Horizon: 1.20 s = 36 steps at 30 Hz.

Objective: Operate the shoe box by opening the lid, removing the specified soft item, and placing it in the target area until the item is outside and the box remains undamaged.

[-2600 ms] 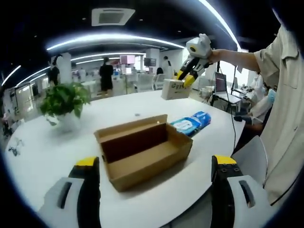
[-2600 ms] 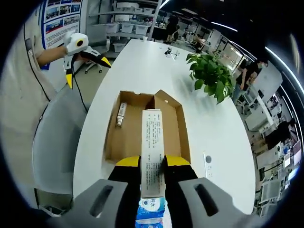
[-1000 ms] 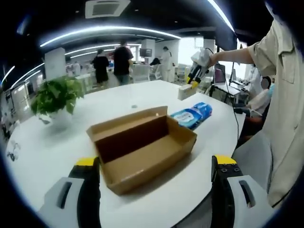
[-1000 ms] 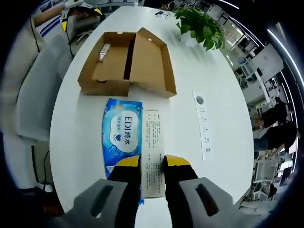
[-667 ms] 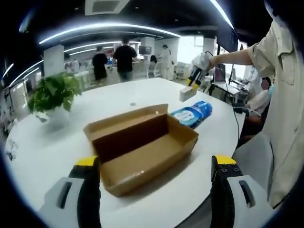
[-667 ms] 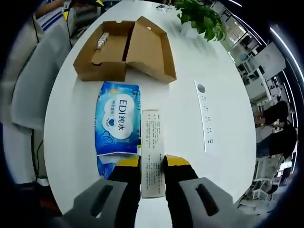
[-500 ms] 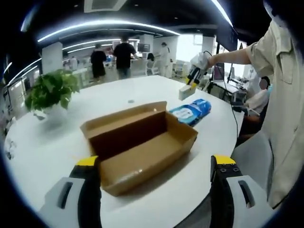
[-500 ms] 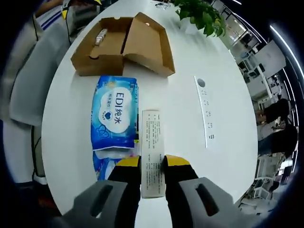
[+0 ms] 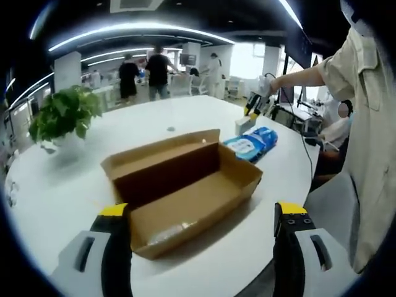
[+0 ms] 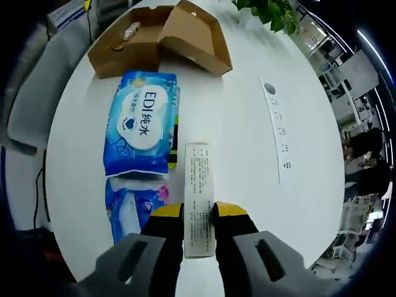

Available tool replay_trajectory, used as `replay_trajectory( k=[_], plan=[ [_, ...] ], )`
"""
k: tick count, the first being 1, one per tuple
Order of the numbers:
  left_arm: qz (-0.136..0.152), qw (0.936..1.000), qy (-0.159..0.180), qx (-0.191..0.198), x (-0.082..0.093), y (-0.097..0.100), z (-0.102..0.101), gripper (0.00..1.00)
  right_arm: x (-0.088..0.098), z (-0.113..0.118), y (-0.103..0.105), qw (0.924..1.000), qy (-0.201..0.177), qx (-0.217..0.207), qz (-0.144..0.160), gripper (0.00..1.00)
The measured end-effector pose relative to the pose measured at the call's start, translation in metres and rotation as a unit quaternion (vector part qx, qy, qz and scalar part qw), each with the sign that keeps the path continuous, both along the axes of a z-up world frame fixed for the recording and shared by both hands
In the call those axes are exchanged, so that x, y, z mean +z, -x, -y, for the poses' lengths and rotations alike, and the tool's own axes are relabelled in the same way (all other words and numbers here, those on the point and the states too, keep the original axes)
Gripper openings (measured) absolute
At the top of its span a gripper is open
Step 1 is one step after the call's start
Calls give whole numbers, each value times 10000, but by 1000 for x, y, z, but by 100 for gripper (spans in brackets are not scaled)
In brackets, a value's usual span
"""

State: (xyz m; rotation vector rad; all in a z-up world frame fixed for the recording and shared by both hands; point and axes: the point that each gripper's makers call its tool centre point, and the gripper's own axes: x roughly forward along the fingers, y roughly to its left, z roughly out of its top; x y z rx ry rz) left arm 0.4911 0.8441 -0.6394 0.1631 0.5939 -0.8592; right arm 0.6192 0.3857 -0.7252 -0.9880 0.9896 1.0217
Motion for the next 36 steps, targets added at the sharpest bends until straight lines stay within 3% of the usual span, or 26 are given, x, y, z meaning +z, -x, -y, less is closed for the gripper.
replay_trajectory(
  k=[20,36],
  plan=[
    [-204,9998,-71,6,-12,0,1,97,-33,35,10,9984,508,81,-234,16],
    [-222,9997,-106,-50,-14,1,2,96,-31,41,9,9982,545,-64,-226,16]
  ],
)
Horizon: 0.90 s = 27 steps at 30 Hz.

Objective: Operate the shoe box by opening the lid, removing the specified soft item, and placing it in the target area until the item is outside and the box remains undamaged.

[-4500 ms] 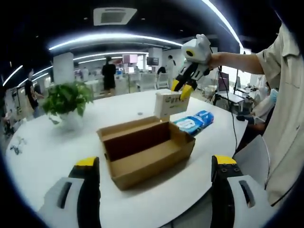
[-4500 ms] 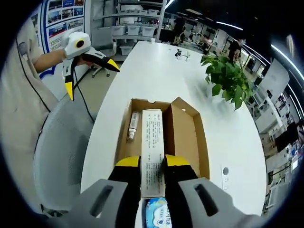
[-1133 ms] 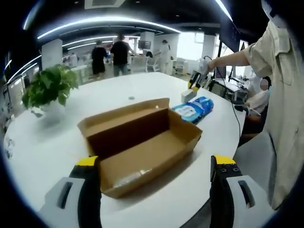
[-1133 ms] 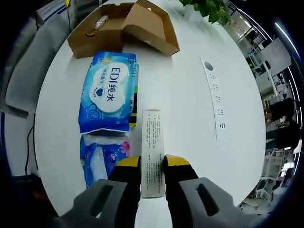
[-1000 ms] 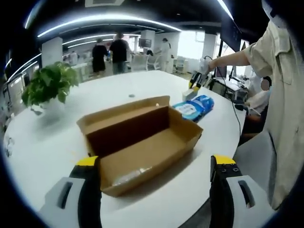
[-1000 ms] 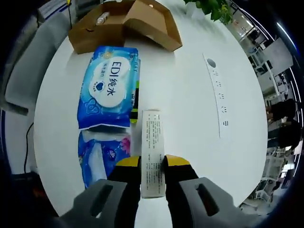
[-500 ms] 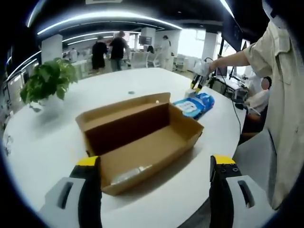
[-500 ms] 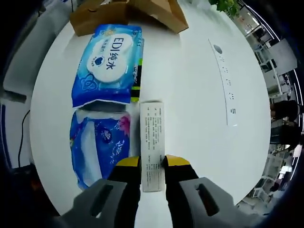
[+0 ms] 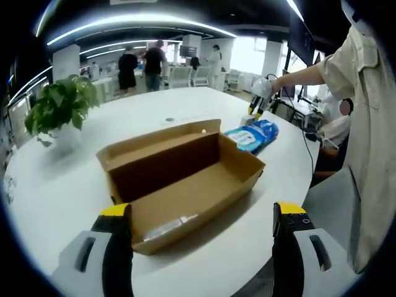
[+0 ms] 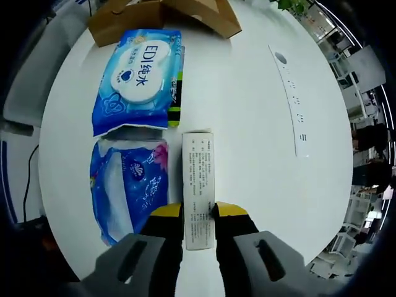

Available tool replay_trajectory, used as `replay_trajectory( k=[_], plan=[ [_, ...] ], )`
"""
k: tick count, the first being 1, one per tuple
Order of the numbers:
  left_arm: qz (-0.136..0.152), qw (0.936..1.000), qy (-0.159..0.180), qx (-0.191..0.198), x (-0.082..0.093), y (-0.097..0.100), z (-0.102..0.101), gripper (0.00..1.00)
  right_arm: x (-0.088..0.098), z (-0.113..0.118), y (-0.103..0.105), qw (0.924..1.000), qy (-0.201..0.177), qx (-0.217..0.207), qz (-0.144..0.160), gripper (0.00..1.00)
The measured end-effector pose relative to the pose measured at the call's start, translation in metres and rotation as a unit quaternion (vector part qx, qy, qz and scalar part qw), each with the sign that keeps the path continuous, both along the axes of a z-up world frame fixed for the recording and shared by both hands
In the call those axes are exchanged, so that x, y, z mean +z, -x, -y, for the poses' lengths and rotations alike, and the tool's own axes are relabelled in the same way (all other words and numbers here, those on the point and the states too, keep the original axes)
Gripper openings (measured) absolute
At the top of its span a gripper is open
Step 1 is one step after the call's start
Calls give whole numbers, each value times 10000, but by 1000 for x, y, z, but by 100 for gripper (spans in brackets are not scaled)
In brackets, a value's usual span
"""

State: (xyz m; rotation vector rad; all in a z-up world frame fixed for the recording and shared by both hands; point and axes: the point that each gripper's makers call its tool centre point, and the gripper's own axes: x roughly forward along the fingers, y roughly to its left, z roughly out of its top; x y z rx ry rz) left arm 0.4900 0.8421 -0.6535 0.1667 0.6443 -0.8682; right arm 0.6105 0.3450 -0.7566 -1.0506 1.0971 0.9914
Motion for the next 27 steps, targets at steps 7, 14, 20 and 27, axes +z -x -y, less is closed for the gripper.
replay_trajectory(
  k=[7,14,20,27],
  plan=[
    [2,10000,-3,37,0,-1,-3,96,0,0,-1,10000,1,-33,-23,16],
    [8,10000,-2,45,1,-1,-4,96,0,2,-2,10000,8,-46,-36,17],
    [14,10000,0,31,1,-2,-4,96,0,2,-2,10000,53,16,-24,17],
    [23,10000,6,26,2,-2,-6,95,3,-2,-1,10000,-21,-25,19,18]
  ],
)
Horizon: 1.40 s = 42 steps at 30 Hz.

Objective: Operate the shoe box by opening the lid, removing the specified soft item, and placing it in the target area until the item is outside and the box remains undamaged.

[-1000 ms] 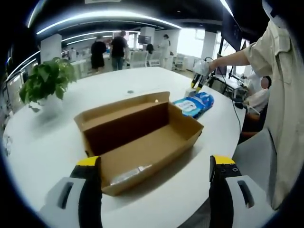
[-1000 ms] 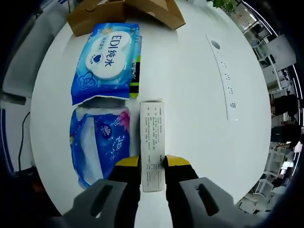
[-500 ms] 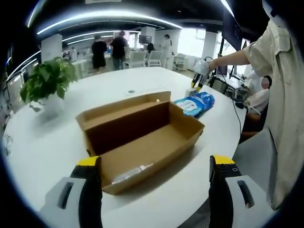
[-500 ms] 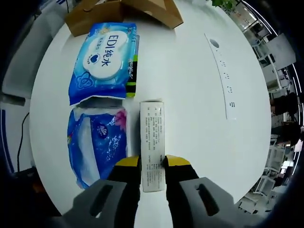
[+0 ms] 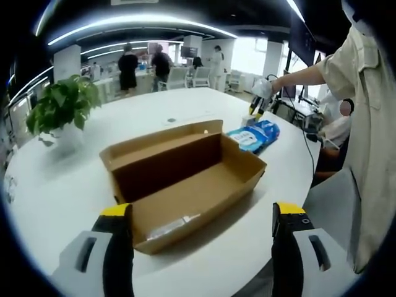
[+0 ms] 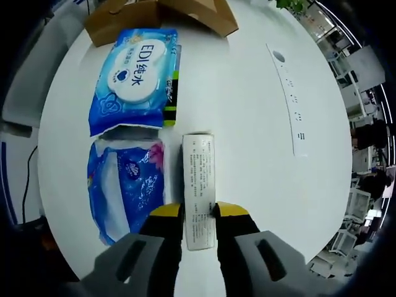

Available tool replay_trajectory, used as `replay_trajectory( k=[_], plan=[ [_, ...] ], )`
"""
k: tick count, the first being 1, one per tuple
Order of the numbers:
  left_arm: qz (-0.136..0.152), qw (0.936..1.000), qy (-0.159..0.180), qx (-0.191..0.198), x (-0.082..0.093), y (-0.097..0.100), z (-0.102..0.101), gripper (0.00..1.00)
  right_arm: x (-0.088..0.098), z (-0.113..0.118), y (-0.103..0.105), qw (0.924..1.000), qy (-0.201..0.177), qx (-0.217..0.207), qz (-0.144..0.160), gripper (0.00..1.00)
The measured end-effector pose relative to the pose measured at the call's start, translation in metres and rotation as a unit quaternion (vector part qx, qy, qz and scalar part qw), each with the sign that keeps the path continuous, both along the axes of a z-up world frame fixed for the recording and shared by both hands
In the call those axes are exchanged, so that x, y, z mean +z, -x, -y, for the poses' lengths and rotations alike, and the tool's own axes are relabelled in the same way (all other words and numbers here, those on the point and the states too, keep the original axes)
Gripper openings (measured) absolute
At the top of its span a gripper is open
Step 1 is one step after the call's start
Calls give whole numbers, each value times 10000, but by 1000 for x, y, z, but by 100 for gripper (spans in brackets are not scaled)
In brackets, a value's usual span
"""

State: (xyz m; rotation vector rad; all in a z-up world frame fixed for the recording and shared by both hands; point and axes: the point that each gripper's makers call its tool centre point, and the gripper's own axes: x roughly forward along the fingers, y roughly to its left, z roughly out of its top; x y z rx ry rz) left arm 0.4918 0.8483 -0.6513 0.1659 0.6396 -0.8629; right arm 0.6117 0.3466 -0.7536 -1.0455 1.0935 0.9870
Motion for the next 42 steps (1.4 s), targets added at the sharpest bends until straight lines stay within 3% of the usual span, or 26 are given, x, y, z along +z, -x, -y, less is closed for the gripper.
replay_trajectory(
  k=[10,19,25,33,38,42],
  plan=[
    [108,9999,-30,-45,8,-2,-9,92,19,-7,0,9991,-176,-271,273,24],
    [223,9994,-89,-236,14,-6,-16,86,46,-21,14,9948,-481,-702,569,34],
    [280,9983,-122,-496,19,-7,-14,80,67,-40,34,9858,-952,-1086,861,42],
    [216,9975,-51,-673,30,-14,-6,78,86,-65,68,9660,-1570,-1659,1214,51],
    [279,9940,-369,-990,28,-15,-2,73,95,-77,90,9536,-1806,-1941,1429,56],
    [248,9911,-427,-1235,28,-14,4,71,104,-86,103,9421,-2010,-2161,1589,58]
  ],
)
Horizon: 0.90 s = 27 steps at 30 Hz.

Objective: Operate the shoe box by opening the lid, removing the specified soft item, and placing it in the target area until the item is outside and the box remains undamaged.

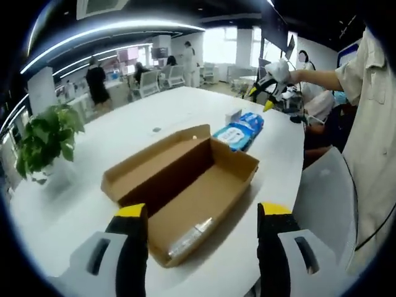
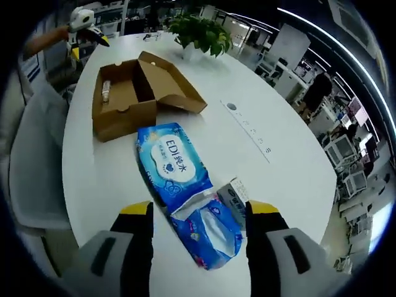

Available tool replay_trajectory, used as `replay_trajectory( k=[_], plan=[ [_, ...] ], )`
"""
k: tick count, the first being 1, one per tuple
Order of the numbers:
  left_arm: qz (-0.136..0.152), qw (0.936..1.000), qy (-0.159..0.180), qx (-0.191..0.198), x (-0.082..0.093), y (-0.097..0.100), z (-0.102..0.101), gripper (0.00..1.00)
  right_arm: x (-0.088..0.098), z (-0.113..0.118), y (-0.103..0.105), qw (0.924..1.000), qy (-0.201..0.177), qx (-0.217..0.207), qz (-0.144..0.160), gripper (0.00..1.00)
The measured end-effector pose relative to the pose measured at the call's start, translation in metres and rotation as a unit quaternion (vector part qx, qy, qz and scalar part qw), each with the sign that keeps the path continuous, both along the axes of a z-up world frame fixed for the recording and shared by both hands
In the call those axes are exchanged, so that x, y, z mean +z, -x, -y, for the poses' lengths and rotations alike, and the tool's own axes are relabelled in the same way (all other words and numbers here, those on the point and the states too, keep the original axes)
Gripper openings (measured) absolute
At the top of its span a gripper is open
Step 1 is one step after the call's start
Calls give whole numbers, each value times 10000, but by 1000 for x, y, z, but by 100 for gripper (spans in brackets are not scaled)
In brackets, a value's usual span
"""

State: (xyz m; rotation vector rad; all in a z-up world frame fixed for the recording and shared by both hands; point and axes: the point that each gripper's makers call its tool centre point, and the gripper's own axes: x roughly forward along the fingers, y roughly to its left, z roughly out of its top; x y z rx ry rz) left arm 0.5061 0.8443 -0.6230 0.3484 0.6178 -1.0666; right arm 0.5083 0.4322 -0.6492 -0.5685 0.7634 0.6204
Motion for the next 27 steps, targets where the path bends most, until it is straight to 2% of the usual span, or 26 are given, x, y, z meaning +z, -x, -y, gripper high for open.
replay_trajectory(
  k=[8,11,17,22,27],
  plan=[
    [-95,9990,-146,-413,-2,-6,7,65,20,-16,26,9973,-469,-472,320,62],
    [-122,9985,-149,-507,-3,-10,9,61,29,-19,33,9929,-732,-815,460,64],
    [-179,9959,-389,-795,-9,-16,11,57,39,-27,53,9868,-1001,-1138,574,69],
    [-214,9899,-803,-1152,-20,-18,9,52,39,-37,71,9847,-1098,-1246,535,73],
    [-342,9801,-1191,-1553,-36,-17,9,50,39,-44,88,9829,-1163,-1354,448,78]
  ],
)
